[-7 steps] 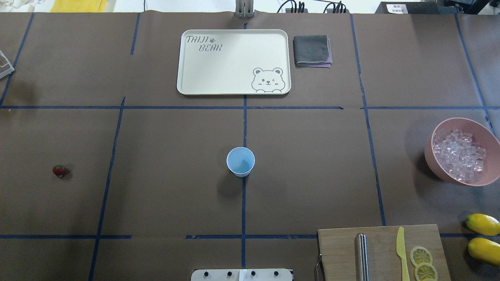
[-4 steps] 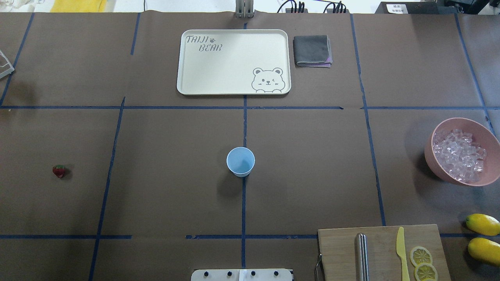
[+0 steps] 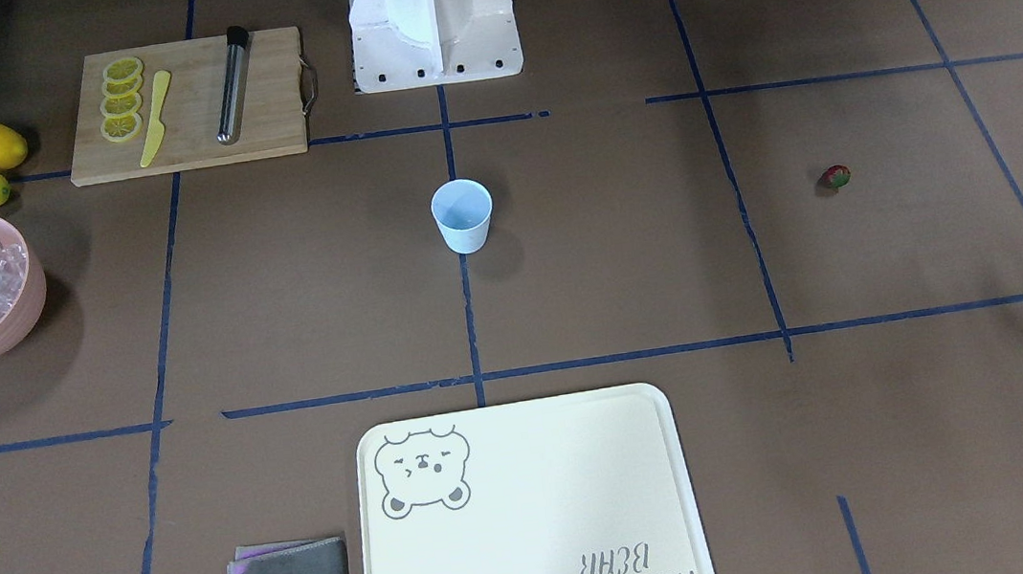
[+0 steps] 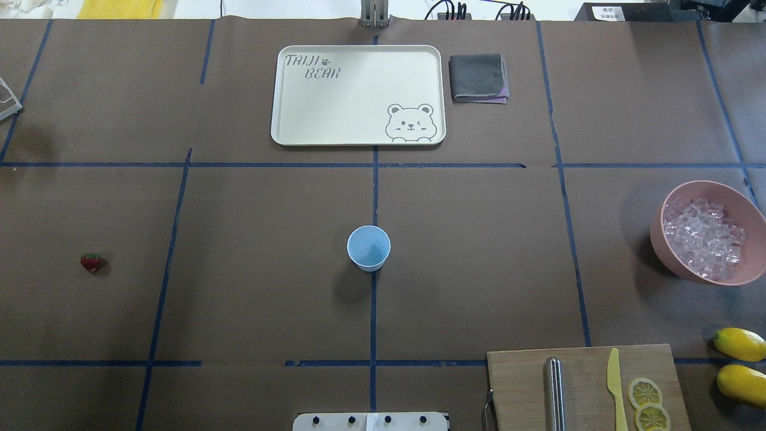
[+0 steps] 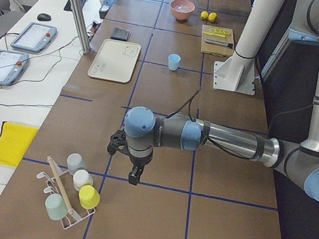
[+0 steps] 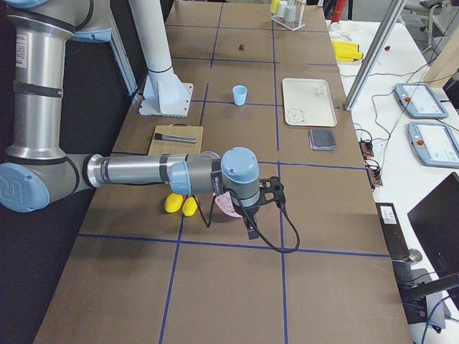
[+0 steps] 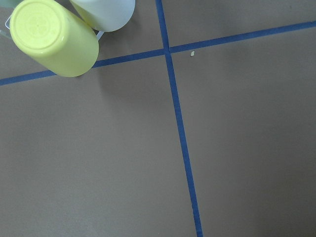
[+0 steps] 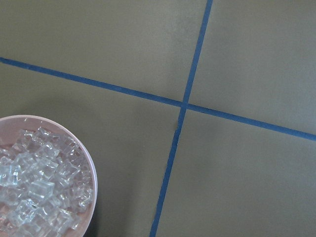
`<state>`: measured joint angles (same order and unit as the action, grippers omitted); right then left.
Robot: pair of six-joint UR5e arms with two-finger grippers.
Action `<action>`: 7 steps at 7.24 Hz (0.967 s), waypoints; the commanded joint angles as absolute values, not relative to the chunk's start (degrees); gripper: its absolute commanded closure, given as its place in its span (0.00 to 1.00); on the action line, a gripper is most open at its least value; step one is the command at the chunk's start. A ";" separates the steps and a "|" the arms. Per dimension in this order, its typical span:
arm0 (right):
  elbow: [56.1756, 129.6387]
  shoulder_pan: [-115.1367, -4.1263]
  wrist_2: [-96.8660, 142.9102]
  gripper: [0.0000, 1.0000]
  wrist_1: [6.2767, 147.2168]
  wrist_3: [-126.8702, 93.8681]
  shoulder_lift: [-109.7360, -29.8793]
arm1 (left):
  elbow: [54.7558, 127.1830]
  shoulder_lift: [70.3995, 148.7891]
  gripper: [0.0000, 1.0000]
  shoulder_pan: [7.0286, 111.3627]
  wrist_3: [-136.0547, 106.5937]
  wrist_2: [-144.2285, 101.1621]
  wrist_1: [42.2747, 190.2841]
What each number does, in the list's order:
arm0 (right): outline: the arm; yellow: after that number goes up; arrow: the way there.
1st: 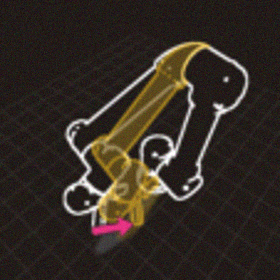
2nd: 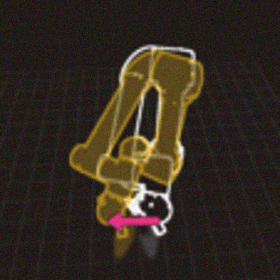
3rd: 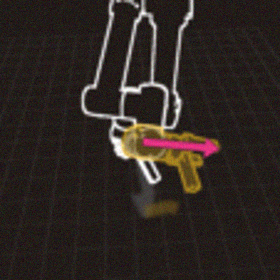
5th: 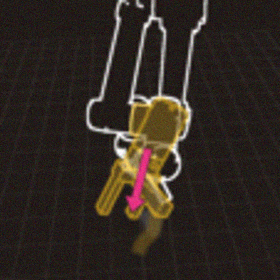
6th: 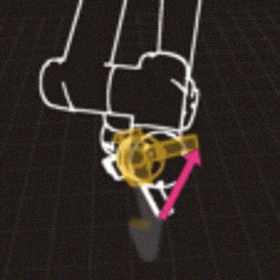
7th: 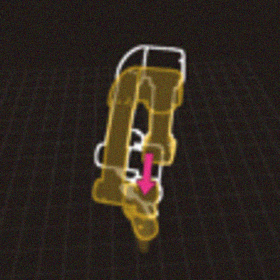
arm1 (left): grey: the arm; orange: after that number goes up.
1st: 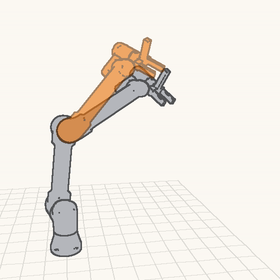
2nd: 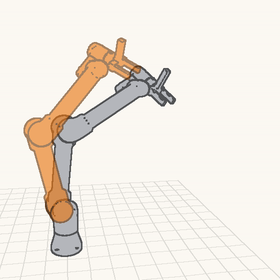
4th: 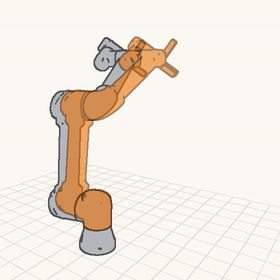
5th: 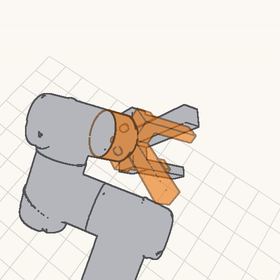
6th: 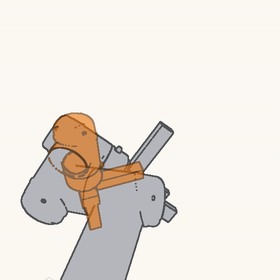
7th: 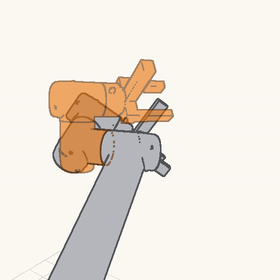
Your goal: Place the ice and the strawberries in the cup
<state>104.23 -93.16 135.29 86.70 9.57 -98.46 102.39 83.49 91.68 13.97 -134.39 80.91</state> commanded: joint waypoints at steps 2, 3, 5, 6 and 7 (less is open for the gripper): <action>105.11 -93.16 135.97 0.00 85.79 8.17 -98.53 | 102.39 83.50 0.00 91.67 13.97 -134.38 80.95; 105.99 -93.16 136.05 0.00 85.78 8.09 -98.44 | 102.39 83.50 0.00 91.67 13.97 -134.38 80.95; 109.67 -91.95 136.67 0.00 83.85 5.29 -99.40 | 102.48 83.50 0.00 91.67 13.97 -134.47 80.95; 111.34 -88.71 136.50 0.00 83.15 4.40 -98.53 | 102.57 83.50 0.00 91.67 13.97 -134.47 80.95; 112.14 -84.51 135.62 0.01 83.14 3.00 -96.09 | 102.48 83.50 0.00 91.67 13.97 -134.47 80.95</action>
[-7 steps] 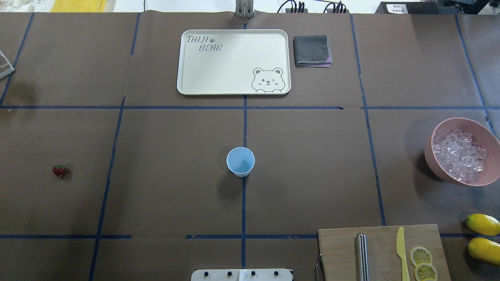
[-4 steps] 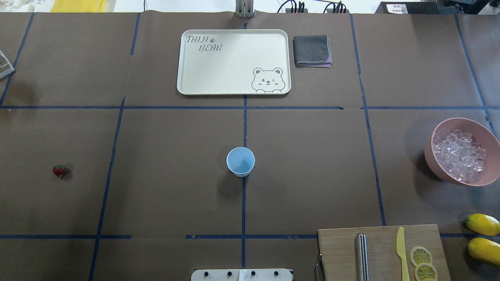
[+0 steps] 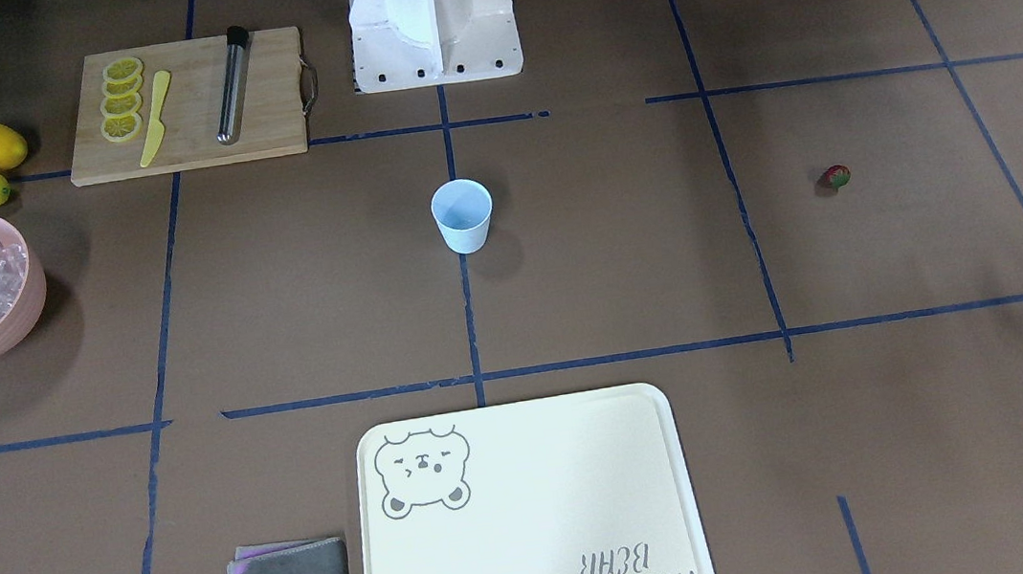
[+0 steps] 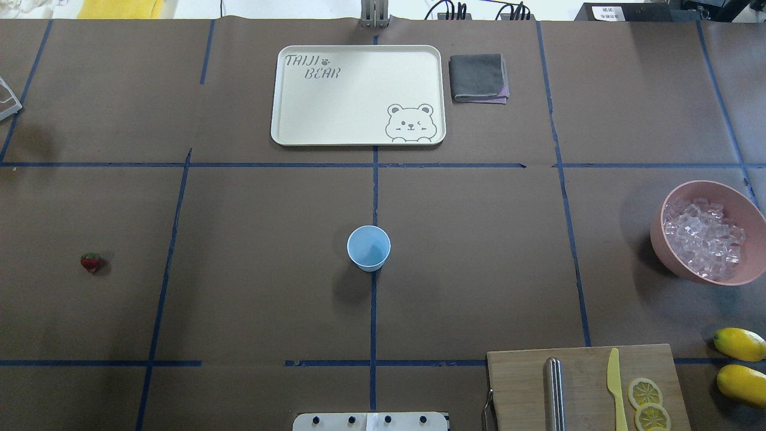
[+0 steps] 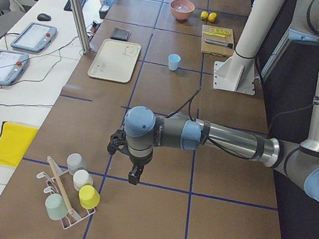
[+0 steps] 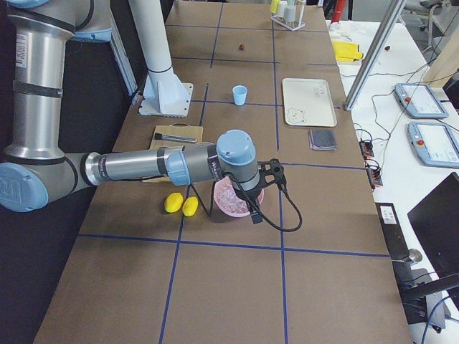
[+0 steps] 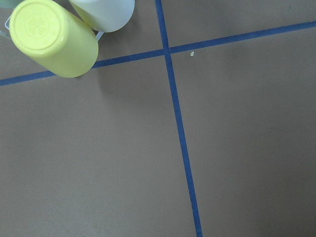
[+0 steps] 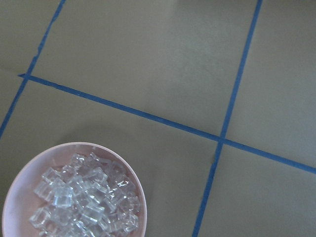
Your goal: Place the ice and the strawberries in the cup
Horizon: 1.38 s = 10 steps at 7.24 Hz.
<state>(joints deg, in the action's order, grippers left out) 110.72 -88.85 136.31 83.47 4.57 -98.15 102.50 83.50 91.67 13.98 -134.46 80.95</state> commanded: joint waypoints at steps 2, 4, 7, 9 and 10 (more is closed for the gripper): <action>113.20 -76.33 133.96 0.00 82.97 2.46 -96.15 | 102.57 83.50 0.00 91.67 13.97 -134.47 80.95; 112.94 -70.61 131.06 0.01 82.45 0.28 -95.89 | 102.57 83.50 0.00 91.67 13.97 -134.47 80.95; 109.52 -64.00 127.27 0.01 76.75 -8.33 -96.06 | 102.48 83.50 0.00 91.67 13.97 -134.47 80.95; 108.28 -62.58 127.27 0.04 76.29 -8.96 -95.80 | 102.48 83.50 0.00 91.67 13.97 -134.47 80.95; 107.93 -61.71 127.27 0.06 76.29 -8.96 -95.71 | 102.57 83.50 0.00 91.67 13.97 -134.47 80.95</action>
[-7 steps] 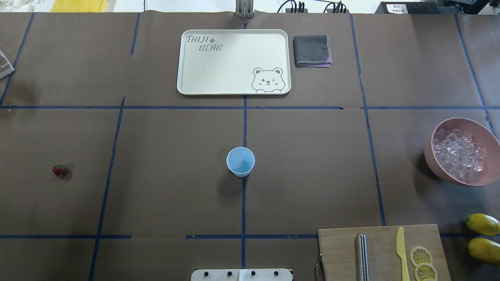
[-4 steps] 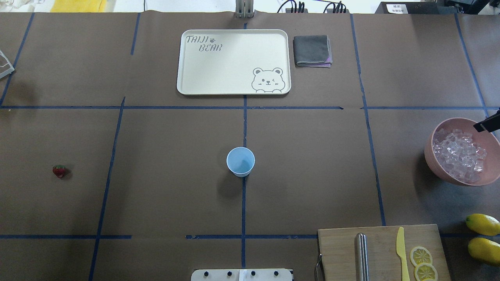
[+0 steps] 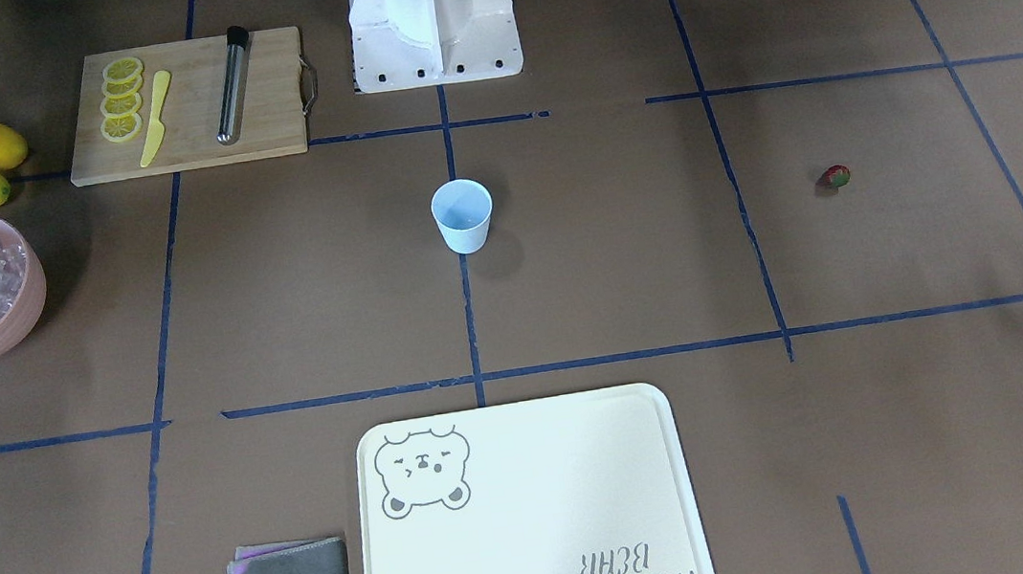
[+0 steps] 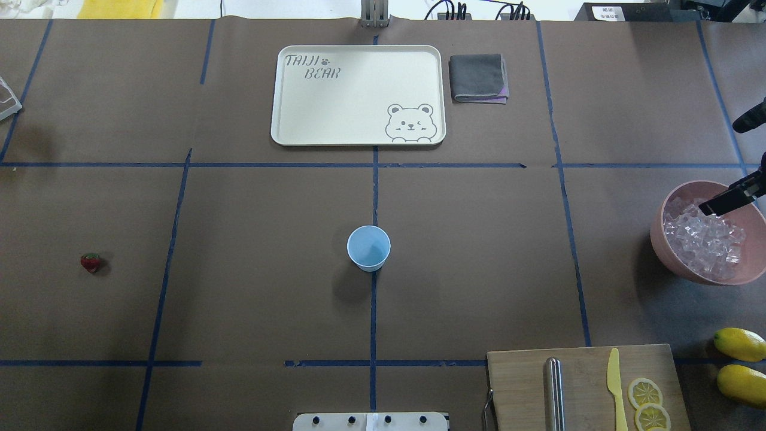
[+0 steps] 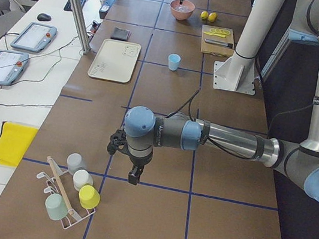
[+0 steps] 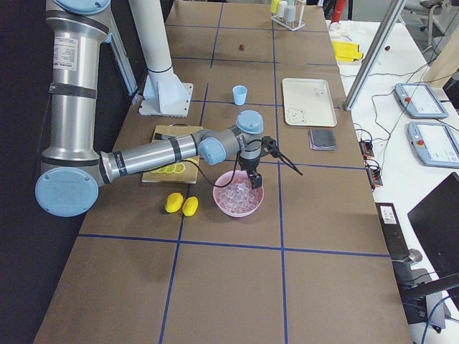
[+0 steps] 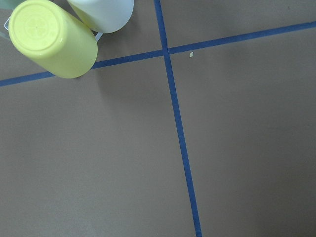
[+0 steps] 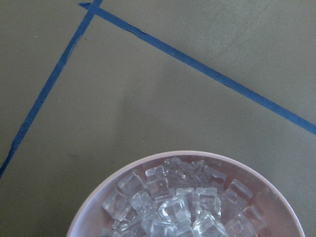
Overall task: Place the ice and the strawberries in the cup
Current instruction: 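Lower the right gripper into the pink bowl and grasp an ice cube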
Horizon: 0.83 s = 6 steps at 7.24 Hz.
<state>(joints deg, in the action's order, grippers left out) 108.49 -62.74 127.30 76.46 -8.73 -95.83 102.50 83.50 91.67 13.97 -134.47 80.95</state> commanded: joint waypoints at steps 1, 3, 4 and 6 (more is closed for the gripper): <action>107.49 -60.83 127.18 0.08 76.20 -8.96 -95.71 | 102.48 83.50 0.00 91.67 13.97 -134.47 80.95; 106.70 -60.03 127.18 0.21 76.20 -8.88 -95.71 | 102.48 83.50 0.00 91.67 13.97 -134.47 80.95; 106.35 -59.94 127.26 0.26 76.20 -8.79 -95.71 | 102.48 83.50 0.00 91.67 13.97 -134.47 80.95; 105.91 -59.33 127.35 0.29 76.29 -8.88 -95.71 | 102.48 83.50 0.00 91.67 13.97 -134.47 80.95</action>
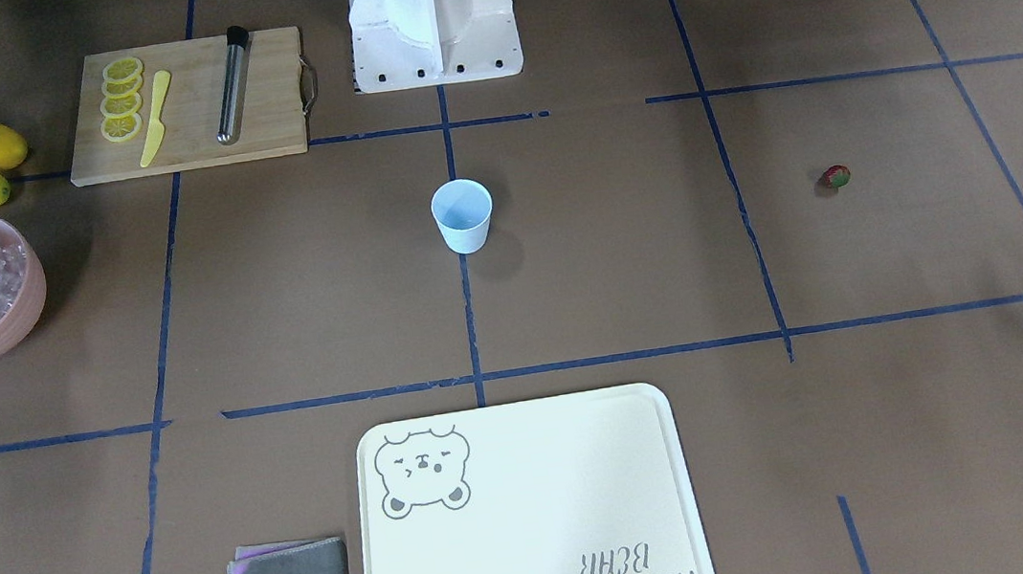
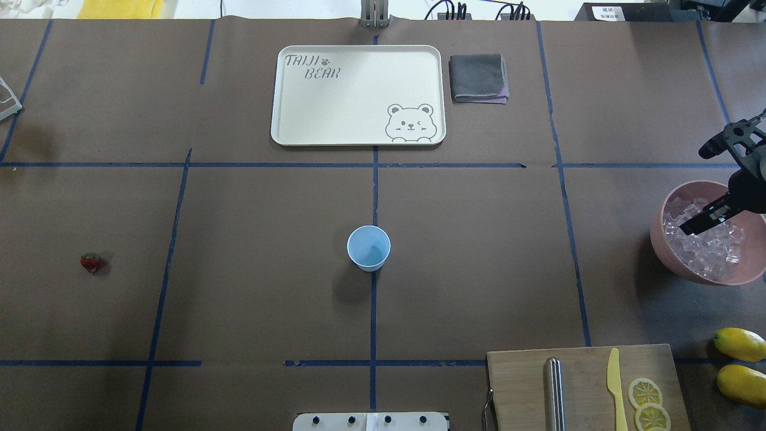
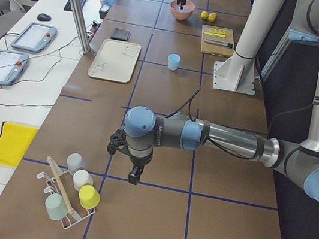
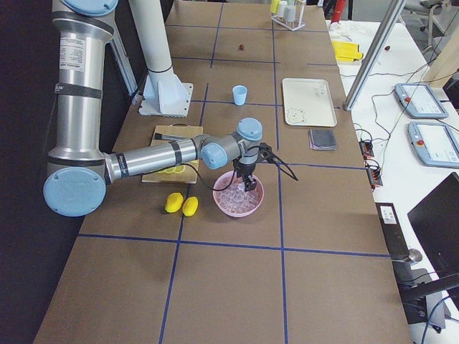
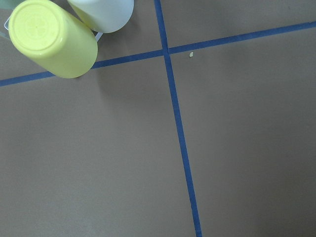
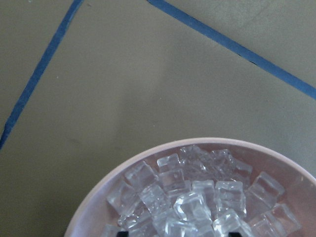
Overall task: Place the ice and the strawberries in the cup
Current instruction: 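Lower the right gripper into the pink bowl and grasp an ice cube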
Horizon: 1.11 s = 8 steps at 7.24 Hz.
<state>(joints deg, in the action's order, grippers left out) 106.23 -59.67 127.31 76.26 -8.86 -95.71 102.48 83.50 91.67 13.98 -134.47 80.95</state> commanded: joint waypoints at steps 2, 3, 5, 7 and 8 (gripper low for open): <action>105.73 -59.24 127.27 0.32 76.38 -8.88 -95.89 | 102.48 83.50 0.00 91.67 13.97 -134.47 80.95; 105.73 -59.33 127.27 0.34 76.38 -8.88 -95.98 | 102.48 83.50 0.00 91.58 13.97 -134.47 80.95; 105.73 -59.33 127.27 0.50 76.55 -8.88 -95.98 | 102.48 83.50 0.00 91.58 13.97 -134.47 80.95; 105.73 -59.33 127.27 0.84 76.55 -8.79 -96.41 | 102.48 83.50 0.00 91.67 13.97 -134.47 80.95; 105.91 -59.33 127.27 0.96 76.29 -8.62 -96.42 | 102.57 83.50 0.00 91.67 13.97 -134.47 80.95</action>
<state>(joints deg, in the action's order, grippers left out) 105.76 -59.32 127.26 76.52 -8.78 -96.28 102.49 83.50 91.66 13.97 -134.47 80.95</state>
